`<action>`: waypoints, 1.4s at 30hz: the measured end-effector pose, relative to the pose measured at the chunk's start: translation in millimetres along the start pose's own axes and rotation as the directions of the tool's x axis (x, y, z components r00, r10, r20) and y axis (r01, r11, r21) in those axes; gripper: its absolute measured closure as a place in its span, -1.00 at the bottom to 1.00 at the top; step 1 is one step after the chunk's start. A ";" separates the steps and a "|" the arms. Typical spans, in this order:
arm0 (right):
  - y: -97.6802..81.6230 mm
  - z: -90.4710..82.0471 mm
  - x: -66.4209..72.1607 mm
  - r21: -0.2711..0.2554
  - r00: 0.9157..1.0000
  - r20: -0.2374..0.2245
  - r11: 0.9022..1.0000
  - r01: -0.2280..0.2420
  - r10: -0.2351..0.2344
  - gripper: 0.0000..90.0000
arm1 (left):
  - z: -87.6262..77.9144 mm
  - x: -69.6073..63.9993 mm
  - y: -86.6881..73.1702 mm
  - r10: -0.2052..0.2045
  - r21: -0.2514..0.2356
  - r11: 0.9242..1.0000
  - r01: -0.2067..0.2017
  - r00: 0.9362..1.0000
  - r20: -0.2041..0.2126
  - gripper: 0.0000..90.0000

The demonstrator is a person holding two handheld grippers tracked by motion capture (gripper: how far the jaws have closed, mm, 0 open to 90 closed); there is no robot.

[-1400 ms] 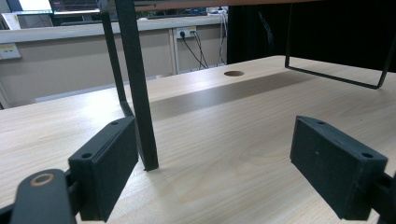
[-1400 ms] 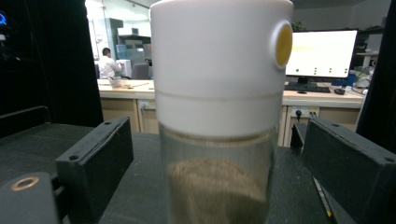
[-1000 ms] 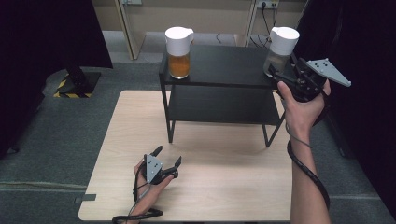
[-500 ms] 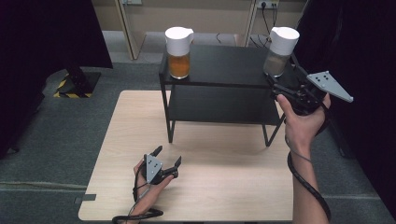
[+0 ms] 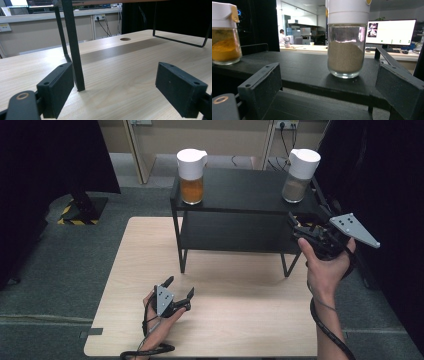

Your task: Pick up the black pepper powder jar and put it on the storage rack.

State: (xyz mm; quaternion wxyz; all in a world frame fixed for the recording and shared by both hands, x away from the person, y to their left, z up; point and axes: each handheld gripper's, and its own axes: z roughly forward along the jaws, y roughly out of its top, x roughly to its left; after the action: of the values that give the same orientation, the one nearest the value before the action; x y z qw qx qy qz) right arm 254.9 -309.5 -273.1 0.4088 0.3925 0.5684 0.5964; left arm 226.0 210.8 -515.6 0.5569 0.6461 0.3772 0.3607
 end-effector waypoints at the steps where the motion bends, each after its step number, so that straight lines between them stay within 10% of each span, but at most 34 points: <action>1: -1.5 -2.2 0.7 -0.001 1.000 0.001 1.000 0.002 -0.002 -0.85 | 0.0 0.0 -0.1 0.000 -0.001 1.000 0.000 1.000 0.000 -0.68; 42: -105.3 -49.2 26.9 0.079 0.999 -0.040 0.997 0.008 -0.005 -0.87 | 0.0 -0.6 -0.5 0.004 -0.003 1.000 -0.004 1.000 -0.001 -0.68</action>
State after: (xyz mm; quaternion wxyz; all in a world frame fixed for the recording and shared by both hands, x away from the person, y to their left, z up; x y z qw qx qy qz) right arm 203.7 -299.9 -380.4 0.3837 0.3947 0.6007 0.5799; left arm 225.6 210.4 -516.1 0.5570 0.6456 0.3757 0.3629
